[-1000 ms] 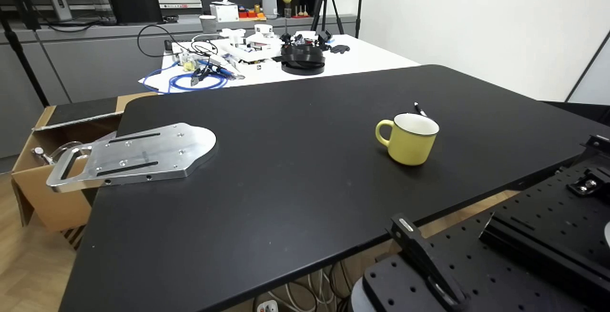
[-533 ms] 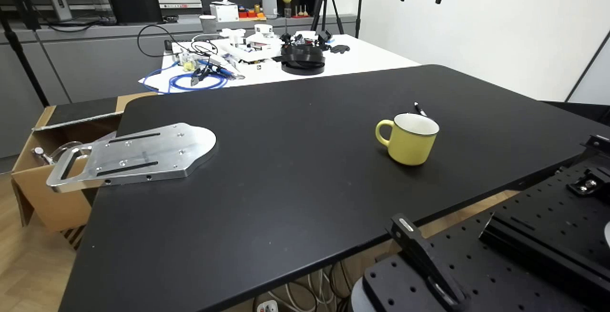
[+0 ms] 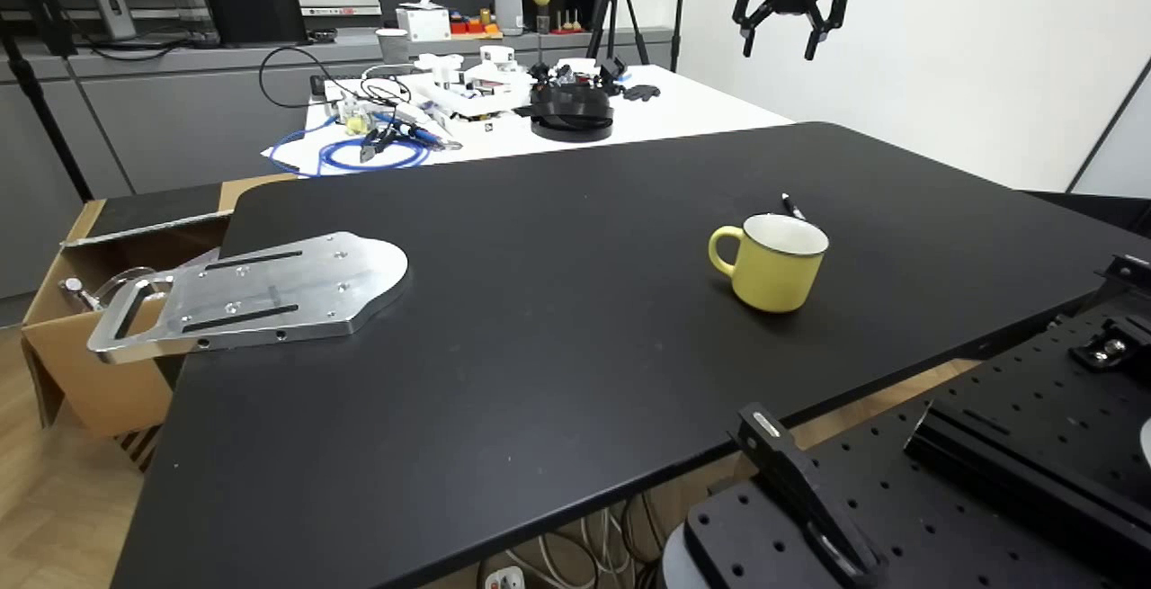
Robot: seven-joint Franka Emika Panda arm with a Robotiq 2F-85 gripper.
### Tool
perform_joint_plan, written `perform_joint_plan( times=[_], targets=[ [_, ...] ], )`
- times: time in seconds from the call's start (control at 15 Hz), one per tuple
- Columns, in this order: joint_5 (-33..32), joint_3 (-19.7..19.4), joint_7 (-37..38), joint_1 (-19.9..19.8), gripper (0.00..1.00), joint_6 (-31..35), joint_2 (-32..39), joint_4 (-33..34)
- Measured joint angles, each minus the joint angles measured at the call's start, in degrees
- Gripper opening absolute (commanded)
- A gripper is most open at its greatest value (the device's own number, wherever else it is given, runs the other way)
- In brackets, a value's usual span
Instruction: Put the pen into the yellow mug.
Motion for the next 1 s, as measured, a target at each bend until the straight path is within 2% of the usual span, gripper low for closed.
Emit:
perform_joint_plan(
  times=[0.47,1.0],
  targets=[
    [0.8,0.0,-2.4,0.0,1.0,0.4,5.8,1.0],
    [0.9,-0.5,-4.0,-0.7,1.0,1.8,10.7,-0.9]
  ],
)
